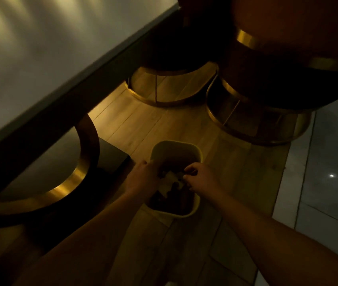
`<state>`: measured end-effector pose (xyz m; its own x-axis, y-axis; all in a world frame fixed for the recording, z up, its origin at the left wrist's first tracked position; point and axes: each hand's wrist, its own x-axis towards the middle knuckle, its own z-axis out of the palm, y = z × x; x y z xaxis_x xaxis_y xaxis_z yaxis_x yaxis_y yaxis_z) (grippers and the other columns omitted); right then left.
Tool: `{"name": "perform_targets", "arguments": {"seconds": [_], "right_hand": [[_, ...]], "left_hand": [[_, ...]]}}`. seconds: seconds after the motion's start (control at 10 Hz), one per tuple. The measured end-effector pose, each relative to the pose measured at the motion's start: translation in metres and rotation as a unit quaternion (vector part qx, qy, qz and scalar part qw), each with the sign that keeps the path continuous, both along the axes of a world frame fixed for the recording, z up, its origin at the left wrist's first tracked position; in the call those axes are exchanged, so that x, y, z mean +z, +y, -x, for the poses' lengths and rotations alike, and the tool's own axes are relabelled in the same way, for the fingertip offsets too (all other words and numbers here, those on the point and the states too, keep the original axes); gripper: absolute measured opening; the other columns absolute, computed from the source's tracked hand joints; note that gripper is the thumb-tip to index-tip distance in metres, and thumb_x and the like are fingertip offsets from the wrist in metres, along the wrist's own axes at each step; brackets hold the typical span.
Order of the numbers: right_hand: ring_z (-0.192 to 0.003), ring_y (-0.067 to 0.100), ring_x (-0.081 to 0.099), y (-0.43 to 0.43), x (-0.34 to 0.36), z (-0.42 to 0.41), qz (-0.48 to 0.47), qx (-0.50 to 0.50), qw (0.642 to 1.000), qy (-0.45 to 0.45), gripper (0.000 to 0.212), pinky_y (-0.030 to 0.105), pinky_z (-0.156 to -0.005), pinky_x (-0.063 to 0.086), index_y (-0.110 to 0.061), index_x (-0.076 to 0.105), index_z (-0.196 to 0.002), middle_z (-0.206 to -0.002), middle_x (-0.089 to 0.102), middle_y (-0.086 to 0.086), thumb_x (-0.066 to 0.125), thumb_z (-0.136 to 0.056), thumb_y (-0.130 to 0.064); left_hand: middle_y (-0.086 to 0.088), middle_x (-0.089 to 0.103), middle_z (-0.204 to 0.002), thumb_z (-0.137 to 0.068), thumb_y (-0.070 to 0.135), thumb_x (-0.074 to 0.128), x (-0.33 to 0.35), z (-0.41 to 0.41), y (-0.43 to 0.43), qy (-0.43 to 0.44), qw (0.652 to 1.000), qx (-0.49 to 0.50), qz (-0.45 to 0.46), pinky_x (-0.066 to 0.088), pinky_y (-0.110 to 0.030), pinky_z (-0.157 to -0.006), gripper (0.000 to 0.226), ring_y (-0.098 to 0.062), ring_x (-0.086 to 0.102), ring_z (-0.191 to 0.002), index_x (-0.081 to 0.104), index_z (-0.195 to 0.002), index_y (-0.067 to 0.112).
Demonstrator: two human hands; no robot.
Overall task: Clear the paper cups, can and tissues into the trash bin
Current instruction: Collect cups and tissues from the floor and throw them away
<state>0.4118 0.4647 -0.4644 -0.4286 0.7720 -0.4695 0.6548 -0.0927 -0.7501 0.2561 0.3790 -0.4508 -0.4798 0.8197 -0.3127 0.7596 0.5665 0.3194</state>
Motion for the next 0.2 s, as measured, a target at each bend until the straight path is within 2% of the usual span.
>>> {"name": "perform_targets", "arguments": {"seconds": [0.1,0.2], "right_hand": [[-0.092,0.03,0.066,-0.002,0.011,0.003,0.004,0.011,1.0,-0.014,0.02,0.053,-0.081,0.057,-0.019,0.061,-0.104,-0.093,0.061,0.004,0.064,-0.084,-0.018],[-0.091,0.031,0.066,-0.009,0.022,-0.001,0.007,0.01,1.0,-0.026,0.017,0.053,-0.08,0.057,-0.021,0.06,-0.099,-0.093,0.062,0.007,0.065,-0.083,-0.018]], "left_hand": [[-0.004,0.05,-0.119,-0.091,0.031,0.056,0.019,-0.001,-0.009,-0.005,1.0,-0.004,0.006,0.043,-0.029,-0.073,0.045,-0.02,0.05,-0.106,0.046,-0.134,0.024],[-0.004,0.049,-0.124,-0.089,0.03,0.058,0.041,-0.006,-0.022,-0.022,0.999,-0.014,0.021,0.045,-0.032,-0.077,0.051,-0.023,0.05,-0.111,0.043,-0.137,0.024]]}}
